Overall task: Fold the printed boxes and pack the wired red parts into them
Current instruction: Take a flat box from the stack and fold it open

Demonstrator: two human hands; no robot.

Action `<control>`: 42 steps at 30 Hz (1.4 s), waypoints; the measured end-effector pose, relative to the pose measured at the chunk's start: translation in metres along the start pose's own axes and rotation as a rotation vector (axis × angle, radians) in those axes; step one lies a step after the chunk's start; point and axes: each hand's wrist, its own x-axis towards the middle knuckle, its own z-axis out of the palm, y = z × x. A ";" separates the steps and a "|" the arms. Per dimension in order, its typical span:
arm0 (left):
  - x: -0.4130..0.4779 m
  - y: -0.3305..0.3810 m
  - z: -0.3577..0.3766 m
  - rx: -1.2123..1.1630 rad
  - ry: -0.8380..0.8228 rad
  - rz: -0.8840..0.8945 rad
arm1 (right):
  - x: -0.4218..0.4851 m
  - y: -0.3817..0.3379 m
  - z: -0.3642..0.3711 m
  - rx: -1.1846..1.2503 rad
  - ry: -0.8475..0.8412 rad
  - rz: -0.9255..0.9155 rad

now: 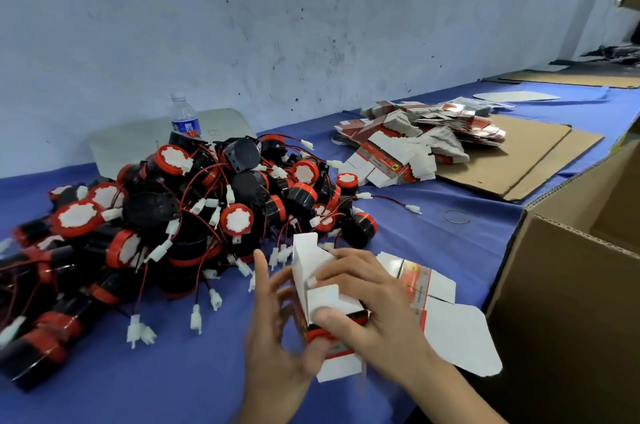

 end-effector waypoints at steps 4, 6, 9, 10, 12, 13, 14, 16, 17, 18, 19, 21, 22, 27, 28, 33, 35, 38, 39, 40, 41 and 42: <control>0.000 -0.004 -0.001 0.031 -0.065 0.051 | -0.004 -0.005 -0.003 0.136 0.006 0.093; 0.000 -0.001 0.001 0.020 -0.067 0.074 | -0.006 -0.012 -0.002 0.205 0.024 0.127; 0.000 0.001 0.000 0.001 -0.036 0.102 | -0.006 -0.019 0.002 0.273 -0.020 0.204; 0.000 0.001 -0.002 0.000 -0.027 0.102 | -0.006 -0.021 0.002 0.299 -0.029 0.236; 0.001 0.002 -0.004 0.000 -0.021 0.106 | -0.004 -0.023 0.004 0.320 -0.025 0.242; 0.002 0.003 -0.004 0.004 -0.018 0.110 | -0.003 -0.024 0.004 0.321 -0.023 0.235; 0.002 0.004 -0.003 0.004 -0.016 0.114 | -0.002 -0.024 0.004 0.324 -0.026 0.235; 0.002 0.005 0.000 0.013 -0.015 0.154 | 0.000 -0.023 0.003 0.285 -0.023 0.227; 0.001 0.005 0.001 0.030 -0.012 0.196 | 0.000 -0.022 0.003 0.236 -0.012 0.207; 0.001 0.005 0.002 0.054 -0.010 0.245 | 0.001 -0.021 0.003 0.190 0.001 0.189; 0.001 0.004 0.001 0.083 -0.011 0.292 | 0.001 -0.020 0.004 0.163 0.014 0.184; 0.003 0.005 -0.001 0.171 -0.032 0.352 | 0.001 -0.018 0.005 0.147 0.035 0.193; 0.004 0.005 -0.002 0.219 -0.042 0.364 | 0.000 -0.018 0.007 0.152 0.039 0.198; 0.007 0.006 -0.005 0.310 -0.056 0.403 | -0.010 -0.019 0.012 0.375 0.183 0.237; 0.006 0.006 -0.005 0.326 -0.064 0.421 | -0.011 -0.019 0.014 0.348 0.221 0.226; 0.005 0.006 -0.005 0.400 -0.077 0.471 | -0.009 -0.018 0.017 0.257 0.315 0.175; 0.005 0.005 -0.007 0.396 -0.087 0.474 | -0.009 -0.018 0.017 0.268 0.304 0.163; 0.005 0.005 -0.008 0.404 -0.095 0.483 | -0.009 -0.017 0.018 0.361 0.296 0.198; 0.005 0.005 -0.008 0.405 -0.099 0.490 | -0.008 -0.018 0.018 0.362 0.307 0.186; 0.005 0.005 -0.008 0.409 -0.102 0.499 | -0.008 -0.018 0.019 0.348 0.317 0.169; 0.006 0.004 -0.008 0.414 -0.105 0.505 | -0.007 -0.018 0.019 0.334 0.322 0.155; 0.006 0.004 -0.008 0.417 -0.108 0.509 | -0.007 -0.017 0.019 0.318 0.321 0.147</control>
